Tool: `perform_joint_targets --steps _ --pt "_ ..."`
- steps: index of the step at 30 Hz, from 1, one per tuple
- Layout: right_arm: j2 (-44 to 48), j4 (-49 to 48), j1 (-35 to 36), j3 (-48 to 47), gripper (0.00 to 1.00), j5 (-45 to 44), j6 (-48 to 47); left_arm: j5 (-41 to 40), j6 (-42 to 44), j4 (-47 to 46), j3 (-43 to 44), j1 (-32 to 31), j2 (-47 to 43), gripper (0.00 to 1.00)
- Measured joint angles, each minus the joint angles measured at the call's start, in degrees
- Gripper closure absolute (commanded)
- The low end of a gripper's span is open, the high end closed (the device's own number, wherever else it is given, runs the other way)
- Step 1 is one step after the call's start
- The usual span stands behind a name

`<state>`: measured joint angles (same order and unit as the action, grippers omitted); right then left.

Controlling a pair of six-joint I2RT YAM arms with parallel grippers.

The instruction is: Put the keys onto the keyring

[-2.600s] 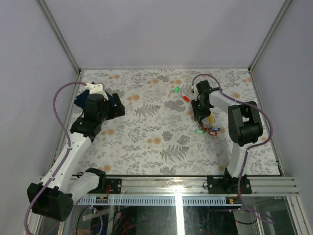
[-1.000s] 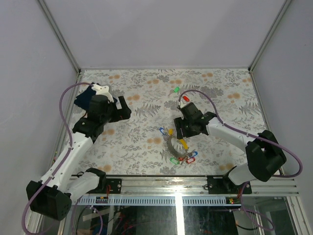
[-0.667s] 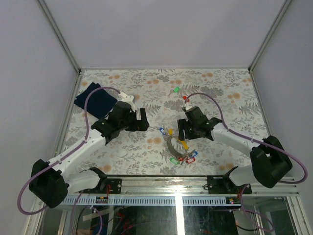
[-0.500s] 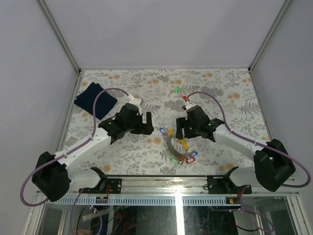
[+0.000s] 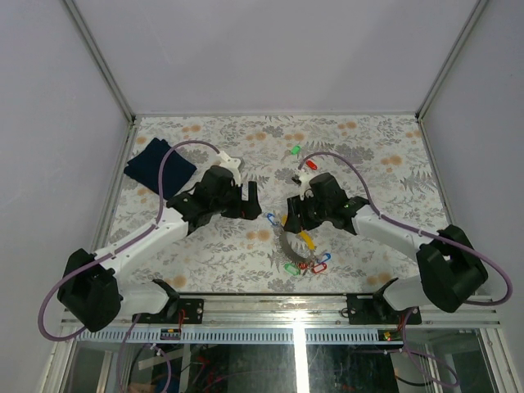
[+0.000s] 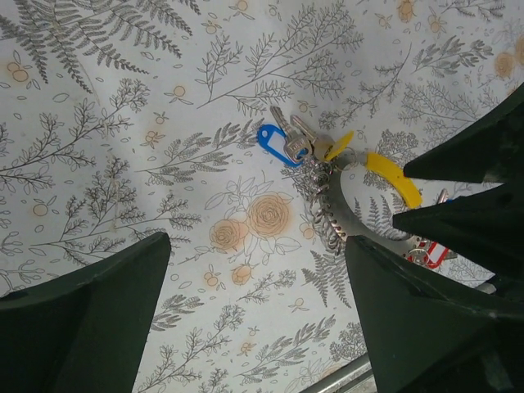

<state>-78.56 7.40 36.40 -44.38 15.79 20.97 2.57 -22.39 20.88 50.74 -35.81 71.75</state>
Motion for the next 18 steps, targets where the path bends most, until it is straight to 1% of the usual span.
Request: perform_joint_targets --steps 5,8,18 --pt "-5.0 -0.9 0.0 -1.2 0.55 5.6 -2.2 1.1 0.6 -0.4 0.2 1.9 0.5 0.1" --pt "-8.0 -1.7 0.0 -1.3 0.57 7.5 -2.5 1.1 1.2 -0.3 0.4 2.6 0.7 0.1" --pt "-14.1 -5.1 0.0 -4.0 0.64 7.7 -2.1 1.1 2.6 -0.3 1.2 3.0 0.7 0.1"
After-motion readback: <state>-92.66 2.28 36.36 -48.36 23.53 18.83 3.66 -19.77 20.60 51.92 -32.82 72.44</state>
